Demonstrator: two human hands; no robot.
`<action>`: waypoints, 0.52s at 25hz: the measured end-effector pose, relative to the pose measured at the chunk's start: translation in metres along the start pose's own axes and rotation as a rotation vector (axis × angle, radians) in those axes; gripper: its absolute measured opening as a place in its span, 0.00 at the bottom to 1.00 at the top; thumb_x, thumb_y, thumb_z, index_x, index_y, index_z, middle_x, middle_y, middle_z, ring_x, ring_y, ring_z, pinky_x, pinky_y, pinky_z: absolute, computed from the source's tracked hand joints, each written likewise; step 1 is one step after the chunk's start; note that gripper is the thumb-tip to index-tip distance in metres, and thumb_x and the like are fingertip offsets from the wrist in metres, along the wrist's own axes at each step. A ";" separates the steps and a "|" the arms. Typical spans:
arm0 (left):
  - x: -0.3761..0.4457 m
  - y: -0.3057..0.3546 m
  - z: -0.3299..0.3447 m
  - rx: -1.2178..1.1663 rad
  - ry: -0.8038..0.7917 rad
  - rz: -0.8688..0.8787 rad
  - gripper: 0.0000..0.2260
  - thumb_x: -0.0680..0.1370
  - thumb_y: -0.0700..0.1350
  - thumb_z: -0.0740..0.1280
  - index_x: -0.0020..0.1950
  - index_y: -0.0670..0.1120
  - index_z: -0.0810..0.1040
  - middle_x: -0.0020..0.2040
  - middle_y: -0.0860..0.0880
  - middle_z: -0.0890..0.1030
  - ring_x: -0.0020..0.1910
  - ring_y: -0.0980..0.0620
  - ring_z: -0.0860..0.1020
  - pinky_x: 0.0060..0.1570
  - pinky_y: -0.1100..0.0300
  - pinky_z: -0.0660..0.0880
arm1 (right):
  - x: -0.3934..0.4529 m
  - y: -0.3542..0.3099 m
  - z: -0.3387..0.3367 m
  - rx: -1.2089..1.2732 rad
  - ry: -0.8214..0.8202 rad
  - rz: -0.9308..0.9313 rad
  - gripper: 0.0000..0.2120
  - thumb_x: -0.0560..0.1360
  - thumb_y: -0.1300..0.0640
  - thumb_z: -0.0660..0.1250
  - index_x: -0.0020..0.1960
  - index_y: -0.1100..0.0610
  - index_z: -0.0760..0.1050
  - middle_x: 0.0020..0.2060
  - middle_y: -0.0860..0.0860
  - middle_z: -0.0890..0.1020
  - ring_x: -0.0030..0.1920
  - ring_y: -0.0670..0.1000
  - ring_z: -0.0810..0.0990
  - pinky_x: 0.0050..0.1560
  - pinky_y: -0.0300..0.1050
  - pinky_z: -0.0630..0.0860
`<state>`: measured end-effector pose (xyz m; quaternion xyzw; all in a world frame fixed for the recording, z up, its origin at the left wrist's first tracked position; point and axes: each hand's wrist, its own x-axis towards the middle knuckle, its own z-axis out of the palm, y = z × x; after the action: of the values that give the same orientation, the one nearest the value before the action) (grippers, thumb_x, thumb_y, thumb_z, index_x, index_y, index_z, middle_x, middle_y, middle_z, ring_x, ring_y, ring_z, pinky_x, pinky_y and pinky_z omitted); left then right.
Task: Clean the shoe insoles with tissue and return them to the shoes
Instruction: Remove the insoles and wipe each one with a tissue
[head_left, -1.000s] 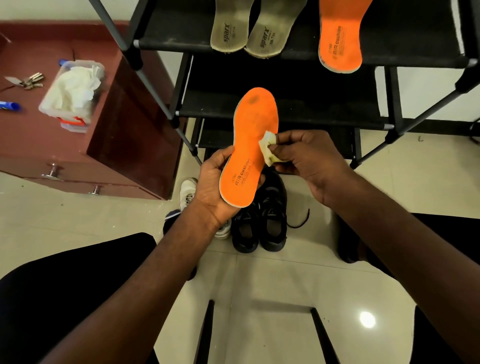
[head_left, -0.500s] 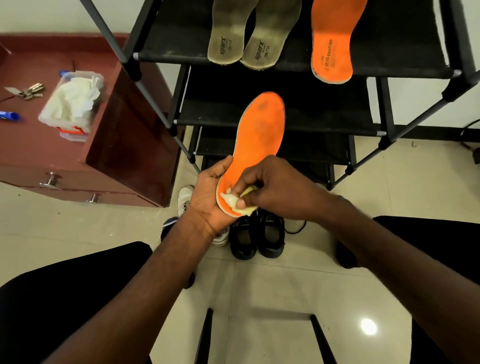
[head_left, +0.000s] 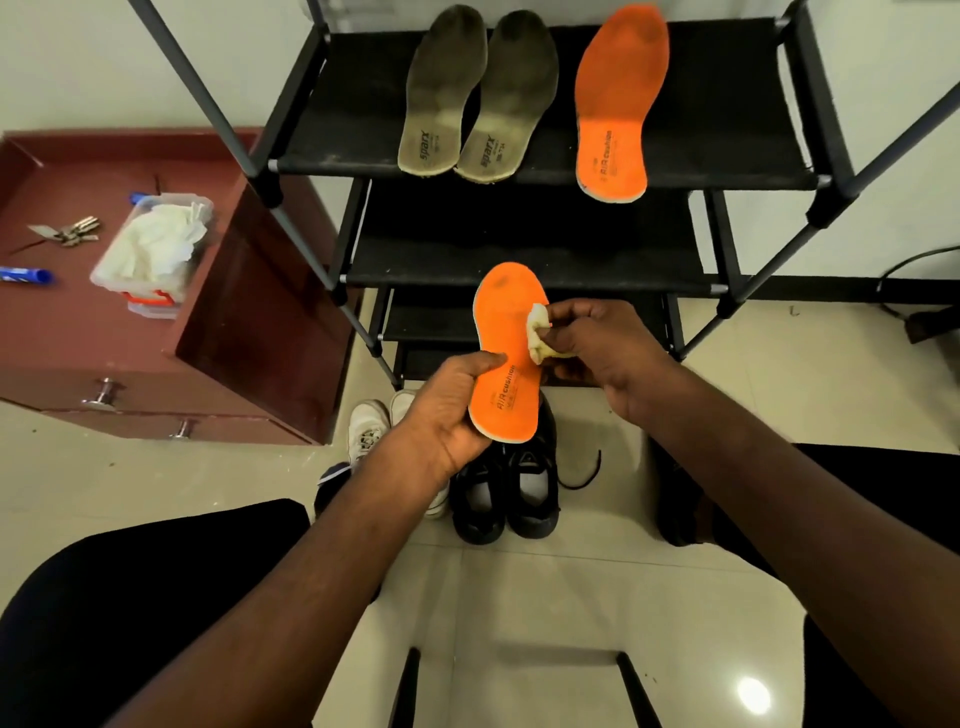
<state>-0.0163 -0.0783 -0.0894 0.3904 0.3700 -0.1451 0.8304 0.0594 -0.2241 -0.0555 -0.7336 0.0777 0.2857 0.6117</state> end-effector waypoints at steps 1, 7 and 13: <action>-0.002 -0.002 0.002 0.033 0.021 0.003 0.17 0.83 0.41 0.65 0.71 0.39 0.76 0.64 0.36 0.83 0.60 0.38 0.82 0.50 0.46 0.79 | -0.002 0.000 -0.003 0.051 -0.007 0.044 0.09 0.80 0.65 0.67 0.57 0.57 0.82 0.52 0.56 0.86 0.49 0.56 0.86 0.46 0.48 0.83; -0.036 -0.020 0.015 0.184 0.115 0.105 0.14 0.80 0.40 0.69 0.65 0.39 0.79 0.54 0.37 0.86 0.48 0.40 0.86 0.45 0.49 0.80 | -0.041 0.000 -0.027 0.363 -0.187 0.219 0.14 0.80 0.68 0.60 0.58 0.59 0.82 0.44 0.56 0.84 0.35 0.50 0.80 0.33 0.41 0.74; -0.103 -0.060 0.031 0.332 0.229 0.289 0.08 0.81 0.42 0.65 0.57 0.39 0.79 0.49 0.36 0.85 0.43 0.39 0.85 0.41 0.49 0.81 | -0.080 -0.003 -0.051 0.336 -0.093 0.189 0.12 0.80 0.49 0.67 0.50 0.58 0.81 0.44 0.57 0.81 0.34 0.50 0.78 0.32 0.42 0.74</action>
<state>-0.1026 -0.1453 -0.0340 0.5843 0.3732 -0.0386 0.7196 0.0111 -0.2904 -0.0075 -0.5965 0.1644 0.3583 0.6991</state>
